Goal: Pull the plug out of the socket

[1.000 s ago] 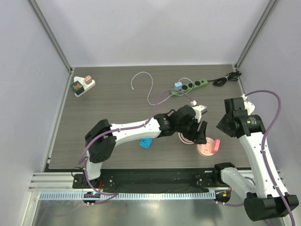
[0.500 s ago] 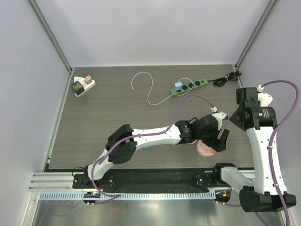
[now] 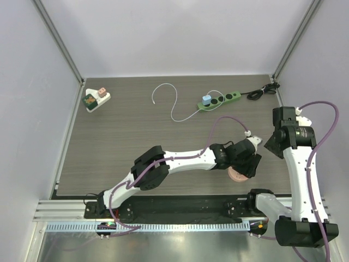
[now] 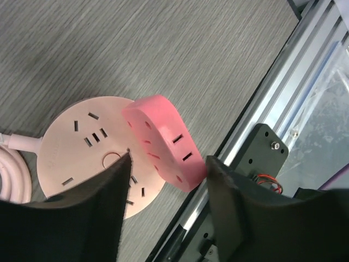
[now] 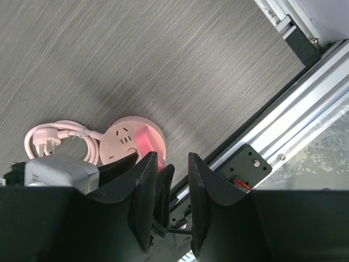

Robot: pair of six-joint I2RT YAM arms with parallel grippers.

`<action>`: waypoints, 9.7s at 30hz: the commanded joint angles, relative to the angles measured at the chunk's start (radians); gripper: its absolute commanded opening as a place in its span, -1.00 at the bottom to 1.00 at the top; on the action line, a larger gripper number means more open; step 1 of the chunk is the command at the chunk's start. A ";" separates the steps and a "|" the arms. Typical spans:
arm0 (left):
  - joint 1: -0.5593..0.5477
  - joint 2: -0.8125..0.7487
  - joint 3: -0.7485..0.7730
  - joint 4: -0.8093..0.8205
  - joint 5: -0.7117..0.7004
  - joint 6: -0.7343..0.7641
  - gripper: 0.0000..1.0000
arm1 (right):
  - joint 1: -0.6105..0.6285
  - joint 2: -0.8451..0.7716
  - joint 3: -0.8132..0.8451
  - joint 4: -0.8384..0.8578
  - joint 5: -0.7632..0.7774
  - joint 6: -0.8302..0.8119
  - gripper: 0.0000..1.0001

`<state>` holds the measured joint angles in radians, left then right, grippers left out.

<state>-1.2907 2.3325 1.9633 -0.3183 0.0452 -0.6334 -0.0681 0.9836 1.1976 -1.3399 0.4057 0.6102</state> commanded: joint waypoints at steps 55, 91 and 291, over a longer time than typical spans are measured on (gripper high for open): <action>0.194 -0.028 -0.112 0.174 0.340 -0.140 -1.00 | -0.064 -0.006 -0.556 0.516 -0.283 0.143 -0.48; 0.208 -0.116 -0.114 0.511 0.496 -0.429 -1.00 | -0.062 0.050 -0.578 0.496 -0.318 0.135 -0.50; 0.530 -0.699 -0.277 -0.093 0.080 0.172 0.40 | 0.051 0.627 -0.152 1.630 -0.346 0.327 0.07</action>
<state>-0.8230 1.6077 1.6222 -0.4007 0.0601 -0.5713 -0.0204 1.5364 0.9157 0.0441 0.1215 0.8280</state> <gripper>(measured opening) 0.709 0.541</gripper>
